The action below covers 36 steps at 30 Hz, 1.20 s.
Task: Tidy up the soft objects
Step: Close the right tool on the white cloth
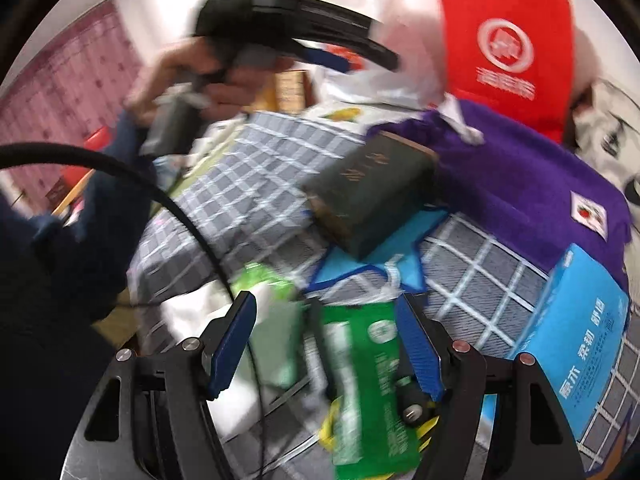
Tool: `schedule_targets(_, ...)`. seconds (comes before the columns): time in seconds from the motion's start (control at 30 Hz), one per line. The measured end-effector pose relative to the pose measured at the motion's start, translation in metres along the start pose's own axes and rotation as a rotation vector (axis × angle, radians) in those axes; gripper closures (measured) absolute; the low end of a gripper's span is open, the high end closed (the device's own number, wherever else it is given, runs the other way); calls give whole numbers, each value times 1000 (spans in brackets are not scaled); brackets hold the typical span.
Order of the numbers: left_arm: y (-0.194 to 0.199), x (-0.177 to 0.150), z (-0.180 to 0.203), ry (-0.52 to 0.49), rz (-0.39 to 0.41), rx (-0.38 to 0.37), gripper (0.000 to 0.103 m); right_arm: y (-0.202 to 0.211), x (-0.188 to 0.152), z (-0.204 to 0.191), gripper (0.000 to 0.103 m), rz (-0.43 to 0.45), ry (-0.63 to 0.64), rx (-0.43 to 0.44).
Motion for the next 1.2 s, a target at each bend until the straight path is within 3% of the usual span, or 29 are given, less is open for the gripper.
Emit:
schedule_targets(0.13,-4,-5,5,-17,-19,-9,31,18,-12,-43,31,-8,87,94)
schedule_targets(0.23,-5,-8,8,-18,-24,-19,31,32,-14,-67,31,18,140,107)
schedule_targets(0.47,-5,-7,13,-20,-23,-30,31,31,-20,-23,31,-13,42,-74)
schedule_targets(0.57,-7,-6,16,-34,-25,-32,31,39,-26,-5,31,-14,12,-97)
schedule_targets(0.7,-10,-5,21,-58,-28,-26,31,63,-31,-13,31,3,44,-58)
schedule_targets(0.8,-12,-5,23,-63,-35,-21,31,75,-36,-44,31,11,101,34)
schedule_targets(0.9,-12,-6,28,-69,-41,-31,31,64,-41,-87,31,-1,184,139)
schedule_targets(1.2,-7,-13,33,-65,-54,-50,31,-35,-46,-108,35,-141,336,22)
Point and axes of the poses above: each gripper's, at about its wrist camera, not at the fingertips, and y roughly against the way its jaws point, z to its right, x to its top, the point moved 10 cm from there along -y, roughly the way its jaws point, and after that the axes turned 6 degrees about -y, right-handed, at the moved point
